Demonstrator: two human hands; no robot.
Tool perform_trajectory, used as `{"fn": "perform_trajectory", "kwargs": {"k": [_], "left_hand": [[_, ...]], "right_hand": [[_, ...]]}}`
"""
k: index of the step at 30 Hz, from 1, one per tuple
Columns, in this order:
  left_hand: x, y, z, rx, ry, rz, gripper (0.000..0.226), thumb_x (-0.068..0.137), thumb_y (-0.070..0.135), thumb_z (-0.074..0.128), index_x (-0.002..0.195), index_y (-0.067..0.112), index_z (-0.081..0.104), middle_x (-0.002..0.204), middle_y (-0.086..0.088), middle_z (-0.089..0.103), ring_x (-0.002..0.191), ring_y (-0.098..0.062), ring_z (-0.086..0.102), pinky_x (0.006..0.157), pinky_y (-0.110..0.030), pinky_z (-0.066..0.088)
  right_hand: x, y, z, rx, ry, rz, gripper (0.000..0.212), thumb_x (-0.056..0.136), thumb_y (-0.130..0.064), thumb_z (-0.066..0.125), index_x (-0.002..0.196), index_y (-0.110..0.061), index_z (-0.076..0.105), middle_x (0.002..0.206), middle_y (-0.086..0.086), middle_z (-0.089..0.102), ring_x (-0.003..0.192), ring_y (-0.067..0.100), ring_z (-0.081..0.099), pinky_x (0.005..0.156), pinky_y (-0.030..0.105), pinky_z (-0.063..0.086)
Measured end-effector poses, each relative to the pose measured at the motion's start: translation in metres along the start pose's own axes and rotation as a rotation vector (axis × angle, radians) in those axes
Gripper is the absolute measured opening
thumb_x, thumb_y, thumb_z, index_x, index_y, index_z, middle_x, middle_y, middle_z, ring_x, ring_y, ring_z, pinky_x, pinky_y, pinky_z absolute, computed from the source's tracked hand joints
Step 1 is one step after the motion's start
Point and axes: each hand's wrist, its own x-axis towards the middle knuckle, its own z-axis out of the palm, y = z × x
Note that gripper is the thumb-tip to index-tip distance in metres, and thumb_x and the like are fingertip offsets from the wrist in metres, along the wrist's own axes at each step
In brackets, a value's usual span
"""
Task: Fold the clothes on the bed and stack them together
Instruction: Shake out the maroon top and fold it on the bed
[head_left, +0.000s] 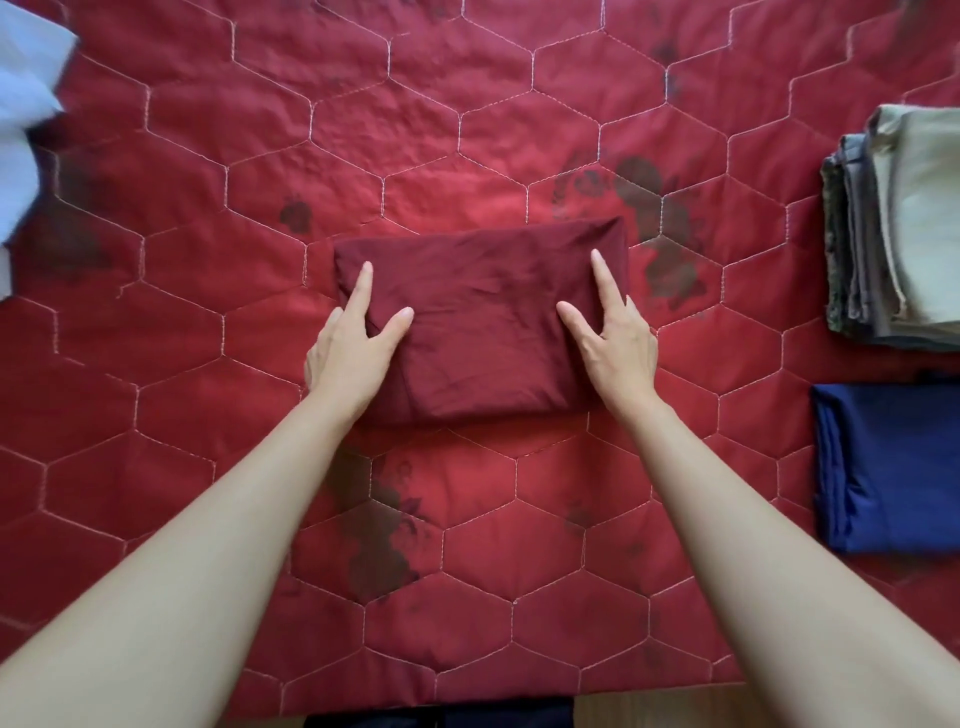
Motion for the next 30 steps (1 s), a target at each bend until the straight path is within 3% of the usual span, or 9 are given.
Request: {"fn": "perform_trajectory", "kwargs": {"k": [8, 12, 18, 22, 30], "left_hand": [[-0.035, -0.012, 0.021, -0.081, 0.22, 0.046, 0.048, 0.098, 0.039, 0.05, 0.145, 0.033, 0.041, 0.101, -0.012, 0.049, 0.096, -0.033, 0.054, 0.082, -0.038, 0.039], [-0.052, -0.023, 0.022, -0.109, 0.245, 0.143, 0.045, 0.096, 0.034, 0.056, 0.141, 0.027, 0.049, 0.089, -0.009, 0.045, 0.08, -0.022, 0.046, 0.075, -0.028, 0.033], [-0.08, -0.005, 0.018, -0.116, 0.24, 0.285, 0.043, 0.095, 0.031, 0.06, 0.136, 0.023, 0.055, 0.088, -0.01, 0.05, 0.075, -0.021, 0.048, 0.077, -0.033, 0.039], [-0.099, 0.033, 0.023, -0.14, 0.231, 0.357, 0.043, 0.093, 0.028, 0.063, 0.135, 0.02, 0.056, 0.089, -0.011, 0.052, 0.076, -0.017, 0.047, 0.079, -0.026, 0.037], [-0.154, 0.141, 0.068, -0.121, 0.248, 0.454, 0.044, 0.094, 0.031, 0.061, 0.136, 0.02, 0.055, 0.088, -0.006, 0.049, 0.075, -0.016, 0.046, 0.074, -0.027, 0.037]], "right_hand": [[-0.03, -0.009, 0.014, 0.149, 0.046, 0.057, 0.067, 0.093, -0.039, 0.06, 0.151, -0.03, 0.027, 0.117, 0.017, 0.061, 0.114, 0.034, 0.054, 0.096, 0.037, 0.038], [-0.068, 0.002, 0.008, 0.168, 0.095, 0.039, 0.066, 0.092, -0.034, 0.062, 0.15, -0.023, 0.032, 0.117, 0.017, 0.061, 0.111, 0.034, 0.056, 0.095, 0.033, 0.038], [-0.104, 0.017, -0.022, 0.218, 0.165, 0.0, 0.063, 0.09, -0.03, 0.066, 0.146, -0.019, 0.039, 0.104, 0.015, 0.062, 0.099, 0.03, 0.058, 0.091, 0.029, 0.039], [-0.108, 0.036, -0.053, 0.236, 0.243, -0.025, 0.058, 0.089, -0.025, 0.068, 0.142, -0.016, 0.046, 0.112, 0.015, 0.064, 0.103, 0.03, 0.06, 0.091, 0.028, 0.04], [-0.106, 0.122, -0.144, 0.277, 0.325, 0.0, 0.058, 0.088, -0.024, 0.07, 0.141, -0.014, 0.048, 0.12, 0.017, 0.063, 0.112, 0.032, 0.058, 0.096, 0.033, 0.04]]}}
